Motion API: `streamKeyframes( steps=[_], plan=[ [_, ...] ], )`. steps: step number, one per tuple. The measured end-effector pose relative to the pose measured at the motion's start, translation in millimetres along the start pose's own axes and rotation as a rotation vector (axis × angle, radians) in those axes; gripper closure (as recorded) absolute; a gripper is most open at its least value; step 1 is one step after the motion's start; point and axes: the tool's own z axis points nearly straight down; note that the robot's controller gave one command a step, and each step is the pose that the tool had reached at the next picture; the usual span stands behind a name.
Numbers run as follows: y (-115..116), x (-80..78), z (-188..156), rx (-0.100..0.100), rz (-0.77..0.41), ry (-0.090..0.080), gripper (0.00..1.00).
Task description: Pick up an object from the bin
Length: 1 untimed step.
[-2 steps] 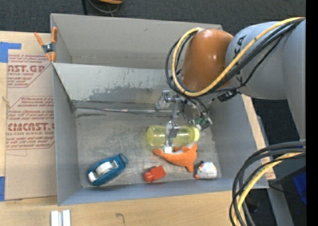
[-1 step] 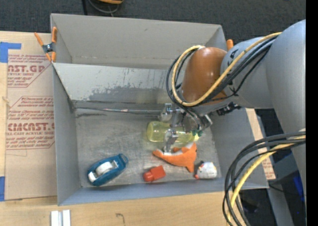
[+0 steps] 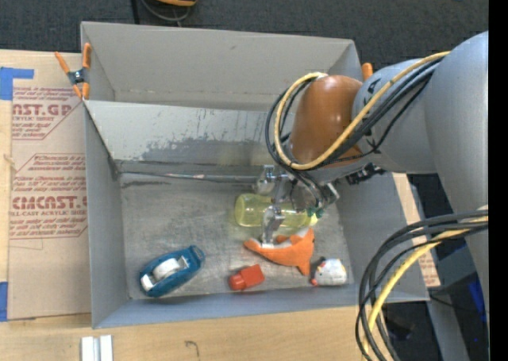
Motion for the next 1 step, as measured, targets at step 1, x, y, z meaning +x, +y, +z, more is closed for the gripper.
streamKeyframes(
  steps=[1],
  plan=[
    [-41.7, -5.2, -87.1, 0.003, -0.048, 0.004, 1.0]
  ],
)
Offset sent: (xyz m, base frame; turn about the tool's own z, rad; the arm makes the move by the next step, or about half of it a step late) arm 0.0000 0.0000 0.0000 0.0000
